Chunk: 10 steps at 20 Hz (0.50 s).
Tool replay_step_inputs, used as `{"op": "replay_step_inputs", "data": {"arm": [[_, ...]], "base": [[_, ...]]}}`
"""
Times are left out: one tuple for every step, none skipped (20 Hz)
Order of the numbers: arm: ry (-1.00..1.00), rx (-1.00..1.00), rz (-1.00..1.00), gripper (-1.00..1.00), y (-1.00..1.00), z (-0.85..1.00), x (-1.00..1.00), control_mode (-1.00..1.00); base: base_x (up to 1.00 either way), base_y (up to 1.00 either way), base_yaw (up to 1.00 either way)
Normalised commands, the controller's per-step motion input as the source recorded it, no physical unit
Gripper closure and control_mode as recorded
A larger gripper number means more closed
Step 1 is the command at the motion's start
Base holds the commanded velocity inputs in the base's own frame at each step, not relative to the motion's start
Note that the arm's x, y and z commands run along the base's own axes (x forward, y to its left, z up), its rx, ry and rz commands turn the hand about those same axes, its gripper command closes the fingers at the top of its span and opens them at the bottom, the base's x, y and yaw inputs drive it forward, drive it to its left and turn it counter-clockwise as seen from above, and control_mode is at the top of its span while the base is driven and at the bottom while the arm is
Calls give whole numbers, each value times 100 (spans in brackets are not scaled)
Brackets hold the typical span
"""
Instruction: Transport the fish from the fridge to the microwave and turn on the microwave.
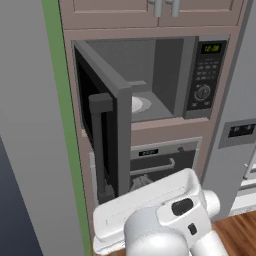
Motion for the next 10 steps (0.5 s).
{"op": "replay_step_inputs", "data": {"arm": [[-1,-6,-11,100,31,-25,51,-100],[-2,-6,-10,100,31,-24,48,-100],[-2,-6,-10,100,31,-24,44,-100],[-3,-5,-10,100,30,-20,41,-100],[-3,-5,-10,100,29,-20,42,-100],[-4,-6,-10,100,33,-20,41,-100],[-2,-5,-10,100,31,-19,41,-100],[-1,-6,-10,100,32,-19,42,-100],[0,-6,-10,100,29,-19,43,-100],[0,-6,-10,100,29,-21,43,-100]], "base": [[0,0,0],[0,0,0],[0,0,0],[0,0,0],[0,0,0],[0,0,0],[0,0,0],[0,0,0],[0,0,0],[0,0,0]]}}
